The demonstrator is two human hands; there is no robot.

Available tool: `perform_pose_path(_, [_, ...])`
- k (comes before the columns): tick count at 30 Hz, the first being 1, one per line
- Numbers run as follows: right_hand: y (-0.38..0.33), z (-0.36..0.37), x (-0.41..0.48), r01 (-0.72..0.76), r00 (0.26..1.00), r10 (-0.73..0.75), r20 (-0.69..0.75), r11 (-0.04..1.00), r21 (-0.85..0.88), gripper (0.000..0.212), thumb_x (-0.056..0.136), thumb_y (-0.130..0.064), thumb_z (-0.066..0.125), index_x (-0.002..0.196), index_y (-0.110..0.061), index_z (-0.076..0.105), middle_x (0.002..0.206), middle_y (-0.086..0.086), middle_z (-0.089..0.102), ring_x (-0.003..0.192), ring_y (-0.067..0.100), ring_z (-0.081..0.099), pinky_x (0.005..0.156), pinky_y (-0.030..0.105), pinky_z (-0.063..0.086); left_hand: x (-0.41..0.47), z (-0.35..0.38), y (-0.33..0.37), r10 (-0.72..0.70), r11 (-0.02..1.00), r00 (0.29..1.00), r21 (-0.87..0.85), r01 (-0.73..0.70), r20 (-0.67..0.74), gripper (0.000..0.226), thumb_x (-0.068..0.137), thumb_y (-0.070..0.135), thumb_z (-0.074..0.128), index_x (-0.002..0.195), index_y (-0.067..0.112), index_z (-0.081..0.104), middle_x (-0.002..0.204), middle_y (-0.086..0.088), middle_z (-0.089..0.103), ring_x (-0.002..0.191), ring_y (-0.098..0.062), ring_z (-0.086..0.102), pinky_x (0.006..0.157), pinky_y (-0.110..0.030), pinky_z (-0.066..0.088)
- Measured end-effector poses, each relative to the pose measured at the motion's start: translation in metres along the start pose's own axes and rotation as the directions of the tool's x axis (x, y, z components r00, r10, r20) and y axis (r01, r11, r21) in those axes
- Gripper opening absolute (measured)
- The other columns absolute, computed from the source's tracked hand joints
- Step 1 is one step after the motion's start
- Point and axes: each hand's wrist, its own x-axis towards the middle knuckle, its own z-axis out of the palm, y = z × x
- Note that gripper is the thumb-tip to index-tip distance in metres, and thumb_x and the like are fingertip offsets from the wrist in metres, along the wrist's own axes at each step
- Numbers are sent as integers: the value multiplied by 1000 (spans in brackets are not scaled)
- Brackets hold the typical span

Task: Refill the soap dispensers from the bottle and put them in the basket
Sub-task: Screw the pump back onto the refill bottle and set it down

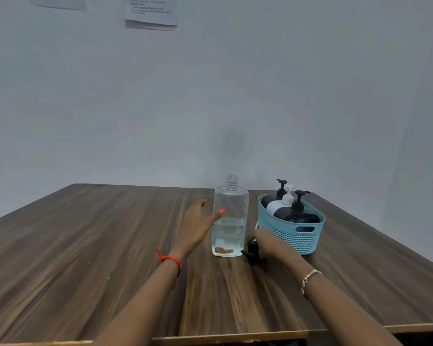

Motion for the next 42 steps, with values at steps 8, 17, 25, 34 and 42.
perform_pose_path(8, [8,-19,-12,187,954,-128,-271,960,207,18,76,5,62,90,-5,68,76,-8,51,68,4,49,64,6,39,6,1,-5,23,999,1000,-23,-22,18,79,72,61,63,135,19,40,141,-2,46,124,-18,47,98,-35,43])
perform_pose_path(17, [-5,-150,-24,539,648,211,-731,552,637,13,89,-8,58,102,-10,57,90,5,62,78,17,59,71,26,51,4,1,2,46,999,997,-30,-44,69,84,73,51,69,141,17,32,146,-4,40,128,-22,44,102,-39,41])
perform_pose_path(25, [-34,-229,-32,780,429,206,-879,406,476,10,91,-20,58,93,-11,57,77,2,62,64,20,66,55,27,53,6,0,19,99,988,989,-128,-85,108,60,75,43,71,126,25,46,131,4,52,117,-14,50,94,-29,46])
perform_pose_path(34, [-51,-227,-25,739,517,129,-846,431,518,13,91,-17,57,95,-5,57,71,4,59,61,22,64,54,28,53,6,0,23,152,972,980,-201,-125,127,37,80,35,68,108,41,45,103,23,53,100,-2,53,82,-17,45])
perform_pose_path(42, [-51,-217,-18,736,549,151,-822,379,561,7,91,-17,58,88,-11,58,70,4,59,62,22,64,54,27,52,7,2,20,167,971,980,-188,-145,110,40,80,35,69,112,37,45,103,23,51,102,-5,52,85,-22,45])
